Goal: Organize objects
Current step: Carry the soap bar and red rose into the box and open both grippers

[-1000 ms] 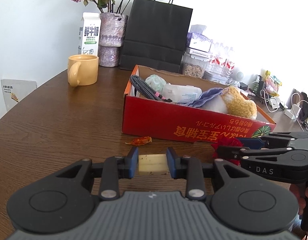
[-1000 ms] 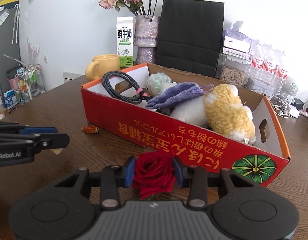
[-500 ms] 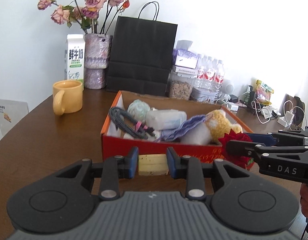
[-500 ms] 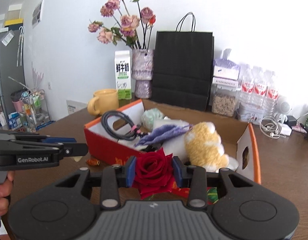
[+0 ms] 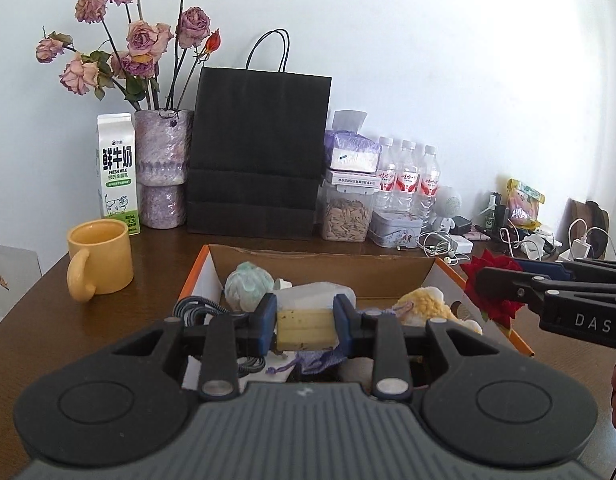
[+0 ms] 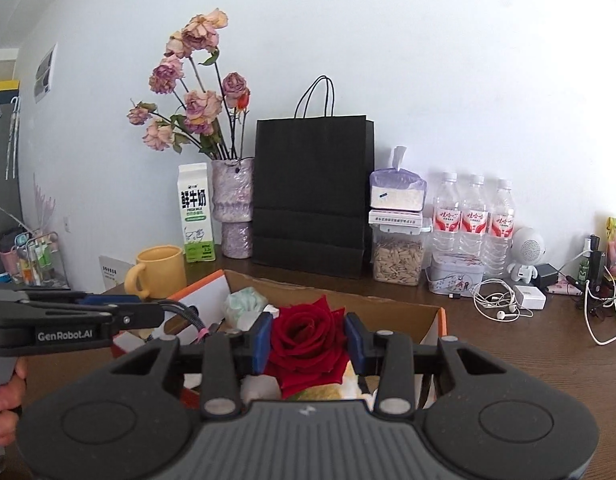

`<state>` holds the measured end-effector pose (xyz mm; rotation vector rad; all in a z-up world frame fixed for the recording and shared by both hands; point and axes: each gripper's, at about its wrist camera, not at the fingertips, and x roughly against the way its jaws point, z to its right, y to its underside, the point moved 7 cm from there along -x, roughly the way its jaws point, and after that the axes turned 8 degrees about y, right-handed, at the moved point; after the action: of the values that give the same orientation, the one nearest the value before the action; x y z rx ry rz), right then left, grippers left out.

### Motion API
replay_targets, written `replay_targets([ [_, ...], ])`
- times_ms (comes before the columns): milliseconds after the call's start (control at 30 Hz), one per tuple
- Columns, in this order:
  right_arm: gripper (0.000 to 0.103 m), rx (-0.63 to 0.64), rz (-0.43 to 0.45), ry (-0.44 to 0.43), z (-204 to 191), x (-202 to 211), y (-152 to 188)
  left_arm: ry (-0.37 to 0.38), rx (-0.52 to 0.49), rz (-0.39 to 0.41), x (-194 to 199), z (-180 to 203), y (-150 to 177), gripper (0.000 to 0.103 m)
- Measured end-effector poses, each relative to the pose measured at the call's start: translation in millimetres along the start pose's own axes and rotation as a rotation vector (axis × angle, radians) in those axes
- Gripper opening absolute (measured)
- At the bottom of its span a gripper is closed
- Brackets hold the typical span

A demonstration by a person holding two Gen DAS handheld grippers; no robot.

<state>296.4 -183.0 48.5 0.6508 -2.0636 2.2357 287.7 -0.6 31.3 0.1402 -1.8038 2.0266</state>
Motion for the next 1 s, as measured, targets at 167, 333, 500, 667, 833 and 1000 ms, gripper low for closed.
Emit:
replay_targets([
  [167,0.037,-0.017,0.005,0.022,16.3,-19.6,-5.0,-0.003,-0.018,0.002,-22.8,0.8,-11.4,0.032],
  [333,0.037,-0.002,0.0,0.042,28.0,-45.1,-11.5,-0.009,-0.027,0.001,-47.4,0.3,-19.1,0.032],
  [500,0.037,0.004,-0.02,0.043,37.0,-75.6,-14.4,-0.016,-0.02,-0.014,-73.0,-3.6,-18.9,0.032],
  [667,0.037,-0.007,-0.058,0.029,44.9,-101.6,-7.9,-0.014,-0.024,-0.039,-93.2,-8.0,-13.9,0.032],
  [833,0.037,-0.019,-0.094,0.029,50.6,-120.7,4.5,-0.014,-0.019,-0.066,-106.1,-14.0,-8.2,0.032],
  [1000,0.037,-0.022,-0.114,0.021,51.3,-126.0,11.9,-0.011,-0.027,-0.072,-109.4,-15.4,-5.6,0.032],
])
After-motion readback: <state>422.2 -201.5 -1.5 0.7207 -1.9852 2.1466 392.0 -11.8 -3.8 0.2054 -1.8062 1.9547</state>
